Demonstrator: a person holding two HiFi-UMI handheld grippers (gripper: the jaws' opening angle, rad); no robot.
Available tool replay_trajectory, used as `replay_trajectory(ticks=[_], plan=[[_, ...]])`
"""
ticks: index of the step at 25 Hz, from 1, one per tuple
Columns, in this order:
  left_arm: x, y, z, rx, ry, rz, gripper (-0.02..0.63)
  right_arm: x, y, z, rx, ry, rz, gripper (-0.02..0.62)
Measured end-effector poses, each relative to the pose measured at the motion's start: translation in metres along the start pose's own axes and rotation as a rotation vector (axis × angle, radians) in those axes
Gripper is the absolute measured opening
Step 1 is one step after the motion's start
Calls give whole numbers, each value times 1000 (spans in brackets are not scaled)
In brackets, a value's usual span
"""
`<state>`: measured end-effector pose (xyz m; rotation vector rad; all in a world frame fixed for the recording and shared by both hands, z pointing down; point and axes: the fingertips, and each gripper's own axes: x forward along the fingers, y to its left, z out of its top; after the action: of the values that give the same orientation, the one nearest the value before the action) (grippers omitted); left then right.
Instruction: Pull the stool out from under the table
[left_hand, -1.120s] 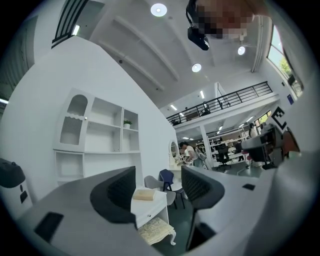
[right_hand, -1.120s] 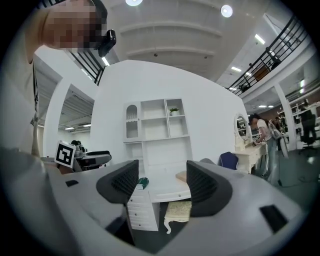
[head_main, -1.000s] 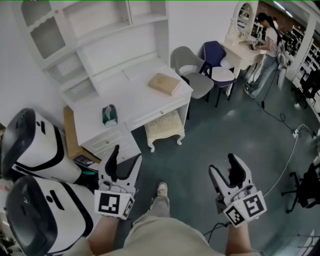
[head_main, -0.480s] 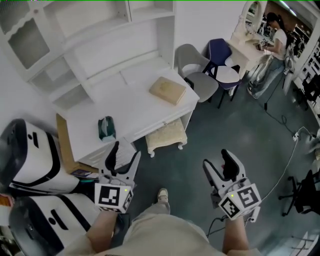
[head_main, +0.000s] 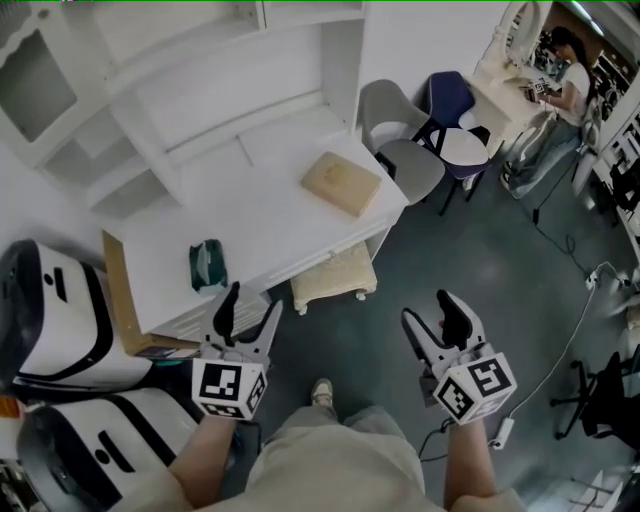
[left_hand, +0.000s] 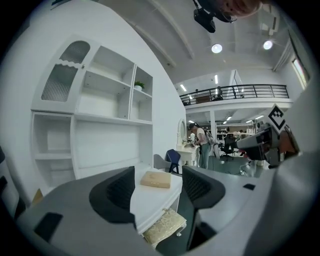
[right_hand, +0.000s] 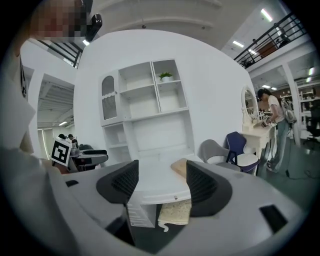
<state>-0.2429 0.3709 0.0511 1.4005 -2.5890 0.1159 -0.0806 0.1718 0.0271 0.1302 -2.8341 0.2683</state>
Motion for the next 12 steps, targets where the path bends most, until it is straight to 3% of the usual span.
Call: replay_trajectory(ticks=[7, 12], plan=[[38, 11, -38, -58, 85, 46, 293, 58, -48, -14, -16, 51, 24, 299], [63, 14, -65, -91, 143, 119, 293, 103, -80, -31, -12, 99, 88, 299]])
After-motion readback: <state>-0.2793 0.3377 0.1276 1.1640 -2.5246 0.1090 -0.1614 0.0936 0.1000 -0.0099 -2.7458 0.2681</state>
